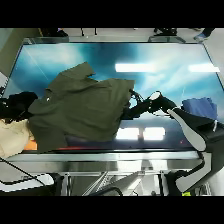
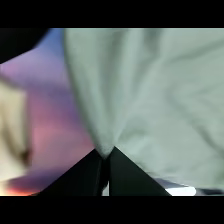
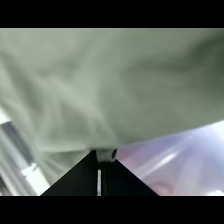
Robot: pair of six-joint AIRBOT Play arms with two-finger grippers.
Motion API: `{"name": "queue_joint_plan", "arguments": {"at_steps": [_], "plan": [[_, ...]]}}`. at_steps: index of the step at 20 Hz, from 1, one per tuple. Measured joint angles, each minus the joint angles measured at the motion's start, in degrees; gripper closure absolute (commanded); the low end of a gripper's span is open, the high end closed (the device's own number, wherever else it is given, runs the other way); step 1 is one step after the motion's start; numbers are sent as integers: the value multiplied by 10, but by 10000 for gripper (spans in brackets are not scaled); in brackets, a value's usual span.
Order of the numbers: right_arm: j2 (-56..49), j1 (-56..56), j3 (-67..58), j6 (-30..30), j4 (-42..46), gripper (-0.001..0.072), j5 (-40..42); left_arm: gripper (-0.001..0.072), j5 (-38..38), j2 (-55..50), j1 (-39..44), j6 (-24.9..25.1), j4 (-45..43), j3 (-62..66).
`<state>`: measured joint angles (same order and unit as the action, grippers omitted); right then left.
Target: Fold the shirts.
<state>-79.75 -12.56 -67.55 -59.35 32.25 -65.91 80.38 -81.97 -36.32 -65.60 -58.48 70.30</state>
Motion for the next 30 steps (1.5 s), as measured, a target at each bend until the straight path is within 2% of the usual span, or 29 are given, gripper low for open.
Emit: {"name": "queue_joint_plan", "arguments": {"at_steps": [2, 5, 8, 10, 14, 18, 21, 25, 30], "plan": [[46, 25, -31, 3, -11, 690, -21, 696, 9, 29, 0, 23, 89, 0], [153, 85, -125, 0, -26, 690, -44, 696, 26, 106, -3, 51, 273, 22], [271, 156, -268, -2, -33, 691, -59, 695, 44, 198, -19, 64, 476, 103], [338, 202, -358, -8, -9, 691, -52, 696, 40, 259, -61, 68, 584, 176], [427, 271, -465, -17, 79, 691, -9, 696, 21, 325, -176, 37, 683, 328], [426, 297, -494, -20, 141, 692, 2, 696, 3, 299, -226, 0, 628, 452], [363, 303, -473, -21, 122, 692, -36, 696, -7, 262, -191, 1, 563, 464], [257, 297, -391, -17, 55, 692, -75, 695, -17, 200, -24, 19, 400, 378], [115, 262, -294, 8, 31, 692, -74, 695, -94, 72, 204, 34, 155, 257]]}}
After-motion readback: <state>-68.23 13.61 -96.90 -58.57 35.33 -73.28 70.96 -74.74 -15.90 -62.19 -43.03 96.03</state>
